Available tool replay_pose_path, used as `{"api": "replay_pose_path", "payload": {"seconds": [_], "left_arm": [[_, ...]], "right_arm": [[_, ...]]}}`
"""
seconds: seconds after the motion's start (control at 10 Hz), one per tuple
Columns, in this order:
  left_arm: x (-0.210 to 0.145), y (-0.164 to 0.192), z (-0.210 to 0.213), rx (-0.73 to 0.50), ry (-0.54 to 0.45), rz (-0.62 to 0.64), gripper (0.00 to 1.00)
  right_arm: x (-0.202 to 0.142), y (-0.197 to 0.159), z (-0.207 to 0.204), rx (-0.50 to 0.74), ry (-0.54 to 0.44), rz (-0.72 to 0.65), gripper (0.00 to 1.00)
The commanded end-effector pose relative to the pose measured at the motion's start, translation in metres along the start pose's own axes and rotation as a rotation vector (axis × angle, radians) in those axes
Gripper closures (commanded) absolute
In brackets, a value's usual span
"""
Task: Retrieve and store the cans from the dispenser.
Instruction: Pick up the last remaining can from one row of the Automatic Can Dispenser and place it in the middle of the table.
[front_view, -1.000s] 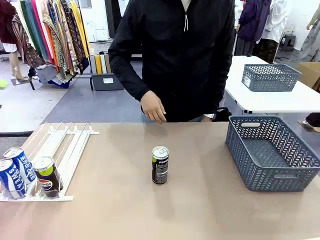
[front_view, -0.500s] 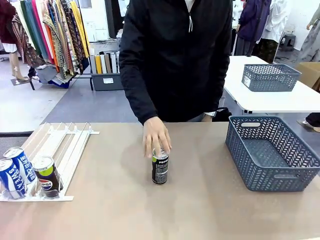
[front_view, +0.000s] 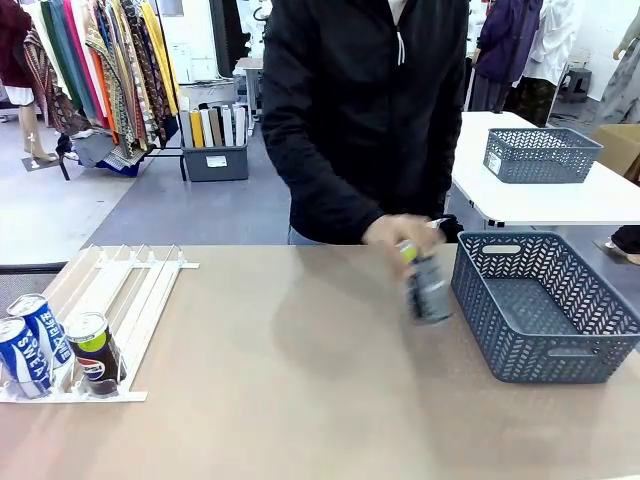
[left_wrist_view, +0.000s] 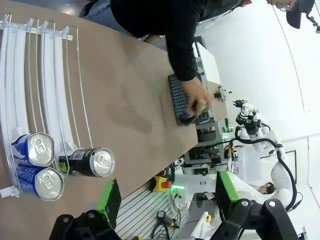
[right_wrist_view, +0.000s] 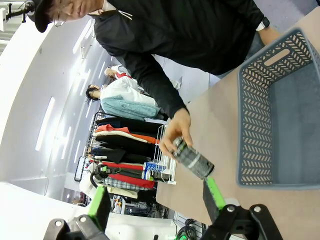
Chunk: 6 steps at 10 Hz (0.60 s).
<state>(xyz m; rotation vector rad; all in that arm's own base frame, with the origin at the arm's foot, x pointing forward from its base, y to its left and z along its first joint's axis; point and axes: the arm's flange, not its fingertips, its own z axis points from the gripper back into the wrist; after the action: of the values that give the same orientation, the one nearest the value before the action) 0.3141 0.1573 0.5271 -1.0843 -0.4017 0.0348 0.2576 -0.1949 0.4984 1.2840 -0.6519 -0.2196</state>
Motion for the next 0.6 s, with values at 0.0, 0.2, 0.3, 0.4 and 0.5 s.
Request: {"api": "replay_pose_path", "payload": {"seconds": [0.0,0.2,0.3,0.4,0.5], "left_arm": [[0.001,-0.001,0.003,-0.022,-0.008,0.0,0.0],[0.001,-0.001,0.003,-0.022,-0.008,0.0,0.0],[0.0,0.0,0.001,0.0,-0.002,0.001,0.0],[0.004,-0.019,-0.022,0.225,0.081,-0.029,0.0],[-0.002,-0.031,-0.045,0.418,0.134,-0.051,0.0]], "right_arm": [[0.003,0.001,-0.002,0.03,-0.018,0.028,0.0],[0.003,0.001,-0.002,0.03,-0.018,0.028,0.0],[0.003,0.001,-0.002,0.03,-0.018,0.028,0.0],[0.003,0.001,-0.002,0.03,-0.018,0.028,0.0],[0.003,0.001,-0.002,0.03,-0.018,0.028,0.0]]}}
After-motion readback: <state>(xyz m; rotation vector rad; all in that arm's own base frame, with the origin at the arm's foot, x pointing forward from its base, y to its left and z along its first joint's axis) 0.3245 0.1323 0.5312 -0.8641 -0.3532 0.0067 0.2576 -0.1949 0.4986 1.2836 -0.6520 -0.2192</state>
